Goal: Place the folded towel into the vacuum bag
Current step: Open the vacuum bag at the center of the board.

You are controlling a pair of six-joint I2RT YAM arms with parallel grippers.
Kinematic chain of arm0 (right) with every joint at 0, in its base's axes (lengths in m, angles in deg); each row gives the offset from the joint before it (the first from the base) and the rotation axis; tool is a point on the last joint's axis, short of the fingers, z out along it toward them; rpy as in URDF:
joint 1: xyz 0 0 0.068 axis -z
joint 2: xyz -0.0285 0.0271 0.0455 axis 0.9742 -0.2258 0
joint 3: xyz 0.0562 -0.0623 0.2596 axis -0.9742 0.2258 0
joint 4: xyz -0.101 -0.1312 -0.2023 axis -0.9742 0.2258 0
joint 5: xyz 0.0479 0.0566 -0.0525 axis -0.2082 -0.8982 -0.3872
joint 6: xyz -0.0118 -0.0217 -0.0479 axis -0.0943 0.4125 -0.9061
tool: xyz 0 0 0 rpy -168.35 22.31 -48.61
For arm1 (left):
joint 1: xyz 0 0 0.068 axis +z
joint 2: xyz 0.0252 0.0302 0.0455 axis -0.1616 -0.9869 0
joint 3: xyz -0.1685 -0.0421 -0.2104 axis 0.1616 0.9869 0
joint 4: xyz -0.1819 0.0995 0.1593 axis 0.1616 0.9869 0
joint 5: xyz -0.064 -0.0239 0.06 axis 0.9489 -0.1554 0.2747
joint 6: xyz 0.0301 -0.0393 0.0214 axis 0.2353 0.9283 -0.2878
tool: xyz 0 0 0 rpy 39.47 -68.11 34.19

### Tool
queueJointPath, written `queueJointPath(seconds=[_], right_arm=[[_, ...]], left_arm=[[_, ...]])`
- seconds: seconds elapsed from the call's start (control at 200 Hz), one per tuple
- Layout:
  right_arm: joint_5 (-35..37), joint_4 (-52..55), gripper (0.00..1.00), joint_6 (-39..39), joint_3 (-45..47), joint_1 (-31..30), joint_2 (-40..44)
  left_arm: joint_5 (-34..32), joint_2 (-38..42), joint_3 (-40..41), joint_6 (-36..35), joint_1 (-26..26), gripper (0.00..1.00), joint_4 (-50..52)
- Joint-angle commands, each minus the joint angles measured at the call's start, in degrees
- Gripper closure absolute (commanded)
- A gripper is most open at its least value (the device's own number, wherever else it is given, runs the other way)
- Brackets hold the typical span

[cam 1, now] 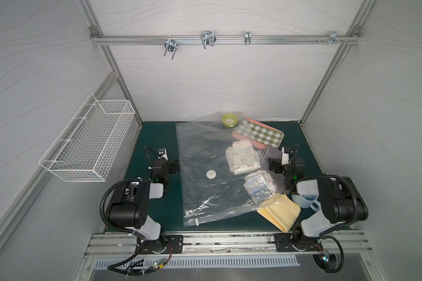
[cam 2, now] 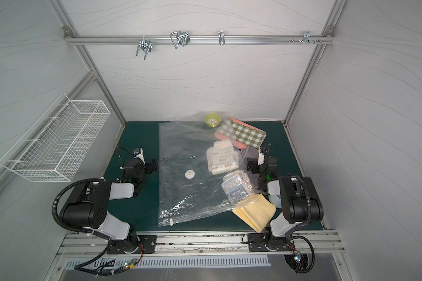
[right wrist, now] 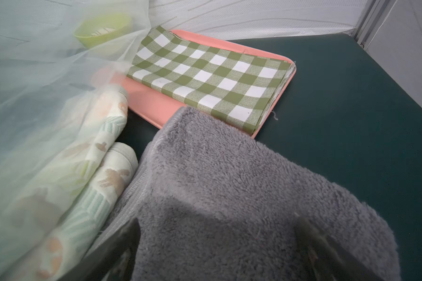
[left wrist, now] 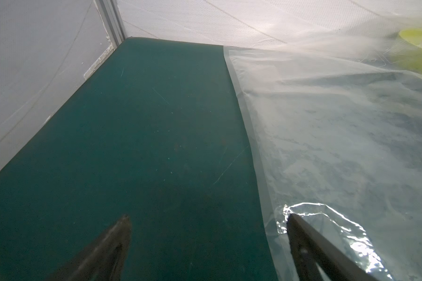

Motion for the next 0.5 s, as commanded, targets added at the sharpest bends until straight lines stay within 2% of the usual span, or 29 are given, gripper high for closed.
queueJointPath(seconds=[0.0, 0.495], right_arm=[[0.24, 0.45, 0.01, -0.25, -1.01, -0.27, -0.09], [0.08, 0.23, 0.01, -0.37, -1.0, -0.28, -0.33]], left_arm=[[-0.41, -0.23, -0.91, -0.4, -0.03, 0.0, -2.76], [-0.4, -0.42, -1.17, -0.37, -0.03, 0.0, -2.58]])
